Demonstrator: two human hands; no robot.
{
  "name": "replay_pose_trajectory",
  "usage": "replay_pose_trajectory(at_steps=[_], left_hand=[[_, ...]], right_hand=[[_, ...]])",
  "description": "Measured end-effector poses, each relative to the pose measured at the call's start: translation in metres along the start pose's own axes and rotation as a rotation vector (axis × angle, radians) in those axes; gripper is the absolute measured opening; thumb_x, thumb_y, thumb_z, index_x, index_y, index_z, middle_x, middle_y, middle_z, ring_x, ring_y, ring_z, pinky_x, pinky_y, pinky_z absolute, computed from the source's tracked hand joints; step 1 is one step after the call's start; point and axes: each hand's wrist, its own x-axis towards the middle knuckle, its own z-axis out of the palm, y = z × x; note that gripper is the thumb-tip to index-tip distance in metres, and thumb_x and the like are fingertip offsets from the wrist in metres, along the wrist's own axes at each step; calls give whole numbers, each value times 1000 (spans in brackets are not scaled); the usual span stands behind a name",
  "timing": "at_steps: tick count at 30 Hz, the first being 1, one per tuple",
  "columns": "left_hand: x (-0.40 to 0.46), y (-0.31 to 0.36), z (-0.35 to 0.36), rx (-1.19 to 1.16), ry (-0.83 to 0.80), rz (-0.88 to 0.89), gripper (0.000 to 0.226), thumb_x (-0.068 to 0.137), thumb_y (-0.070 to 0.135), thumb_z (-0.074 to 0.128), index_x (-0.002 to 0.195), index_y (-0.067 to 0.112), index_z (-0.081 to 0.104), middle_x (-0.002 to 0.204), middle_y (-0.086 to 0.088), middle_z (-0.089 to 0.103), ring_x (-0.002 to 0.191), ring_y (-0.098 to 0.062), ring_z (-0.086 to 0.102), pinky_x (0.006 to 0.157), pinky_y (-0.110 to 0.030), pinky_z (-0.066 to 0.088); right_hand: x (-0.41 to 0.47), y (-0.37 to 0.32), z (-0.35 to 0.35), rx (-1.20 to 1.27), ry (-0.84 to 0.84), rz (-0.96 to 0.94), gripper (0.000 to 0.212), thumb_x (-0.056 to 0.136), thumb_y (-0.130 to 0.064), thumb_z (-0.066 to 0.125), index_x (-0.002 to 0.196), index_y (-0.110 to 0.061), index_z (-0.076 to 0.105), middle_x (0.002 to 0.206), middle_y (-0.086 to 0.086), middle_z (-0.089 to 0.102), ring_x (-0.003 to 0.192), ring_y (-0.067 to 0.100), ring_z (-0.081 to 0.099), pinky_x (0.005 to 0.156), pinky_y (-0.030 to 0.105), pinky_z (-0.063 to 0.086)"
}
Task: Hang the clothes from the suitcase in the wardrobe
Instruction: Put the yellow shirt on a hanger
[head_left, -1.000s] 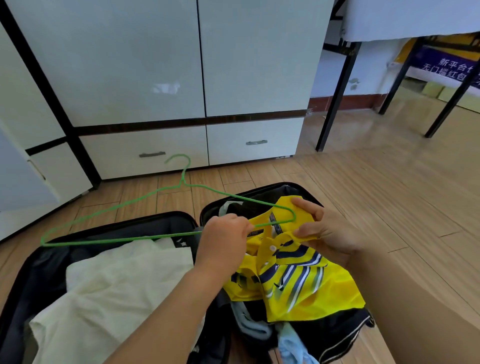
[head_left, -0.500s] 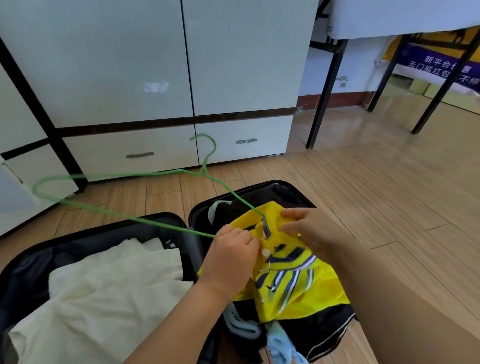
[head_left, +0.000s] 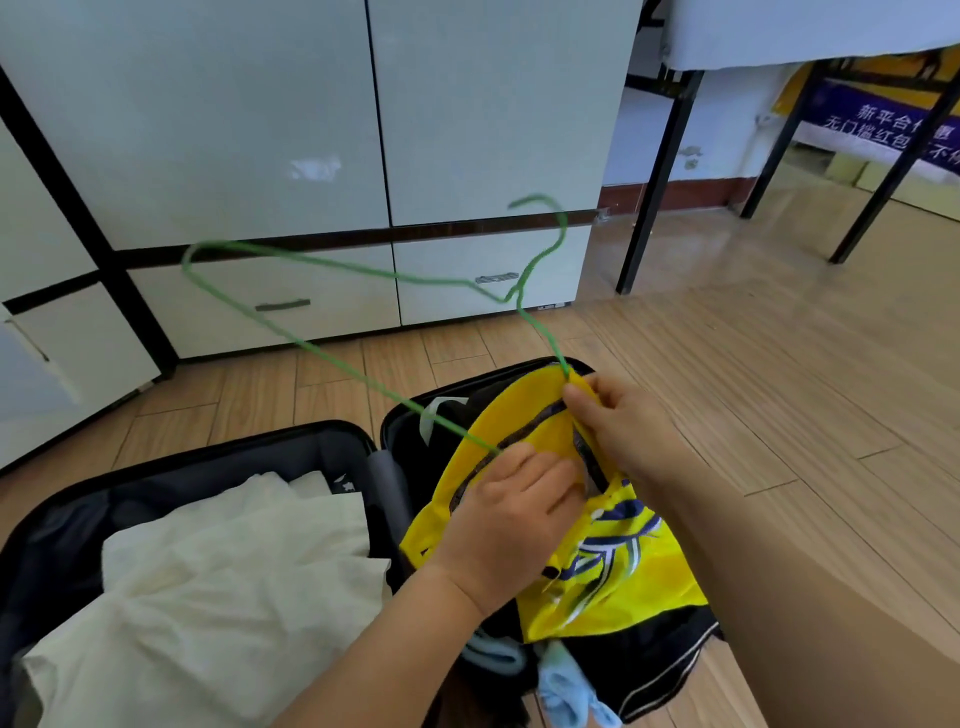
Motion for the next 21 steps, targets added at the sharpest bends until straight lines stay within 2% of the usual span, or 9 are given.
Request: replay_pose_trajectory(at_steps=[2, 4, 8, 10, 13, 15, 17, 19, 21], left_hand=[[-12, -10, -2, 59, 46, -82, 12, 87, 6, 55, 92, 16, 58, 106, -5, 58, 98, -24, 58, 90, -37, 45], [-24, -19, -3, 81, 14, -279, 13, 83, 11, 55, 88, 17, 44, 99, -4, 45, 87, -24, 50, 78, -36, 41], [-23, -33, -11, -173, -215, -1261, 28, 87, 36, 65, 96, 16, 46, 103, -5, 50, 80, -18, 46, 68, -30, 36], [-20, -45, -5, -361, -365, -1641, 53, 84, 49, 66, 113, 7, 50, 109, -11, 51, 84, -20, 49, 66, -32, 41], [-21, -54, 6, -620, -492, -1673, 36, 81, 46, 68, 73, 14, 53, 64, -4, 38, 55, -20, 37, 52, -30, 29], [-26, -55, 13, -652, -581, -1644, 37, 85, 31, 66, 60, 16, 44, 60, -6, 43, 56, -23, 44, 54, -31, 37], [-27, -59, 13, -751, -496, -1805, 21, 92, 20, 59, 73, 11, 53, 83, -17, 59, 79, -32, 59, 71, -40, 55], [-22, -69, 7, -1001, -256, -2046, 9, 96, 12, 51, 90, 8, 56, 94, -19, 58, 90, -36, 58, 71, -48, 57], [-14, -84, 0, -1272, 12, -2149, 16, 100, 10, 47, 106, 4, 60, 98, -20, 61, 89, -36, 60, 65, -49, 57]], right_hand=[[2, -9, -3, 26, 85, -29, 30, 94, -40, 56, 73, -19, 55, 64, -2, 48, 65, 15, 48, 61, 32, 40], [2, -15, -6, 7, 129, -51, 40, 93, -48, 53, 74, -13, 53, 65, 0, 44, 63, 16, 45, 61, 33, 38], [-2, -13, -3, -31, 137, -100, 53, 94, -52, 47, 78, -1, 50, 61, 1, 37, 61, 16, 37, 60, 33, 32], [-3, -14, -2, -2, 109, -121, 68, 90, -59, 50, 88, 10, 53, 67, 17, 51, 64, 33, 47, 61, 40, 44], [-2, -18, 3, 71, 44, -148, 87, 76, -73, 54, 96, 12, 54, 95, 36, 58, 84, 49, 58, 74, 56, 54], [-1, -19, 4, 111, 34, -160, 77, 79, -65, 60, 91, 10, 55, 85, 31, 59, 72, 36, 58, 71, 45, 51], [1, -15, 2, 120, 38, -178, 42, 88, -44, 63, 83, -2, 58, 76, 13, 55, 72, 22, 52, 70, 39, 45], [5, -6, -1, 34, 76, -207, 11, 92, -17, 60, 82, -21, 58, 79, -2, 56, 77, 15, 53, 72, 34, 44], [7, 5, -1, -95, 128, -219, 35, 88, 3, 54, 84, -32, 54, 81, -10, 54, 79, 12, 52, 67, 29, 42]])
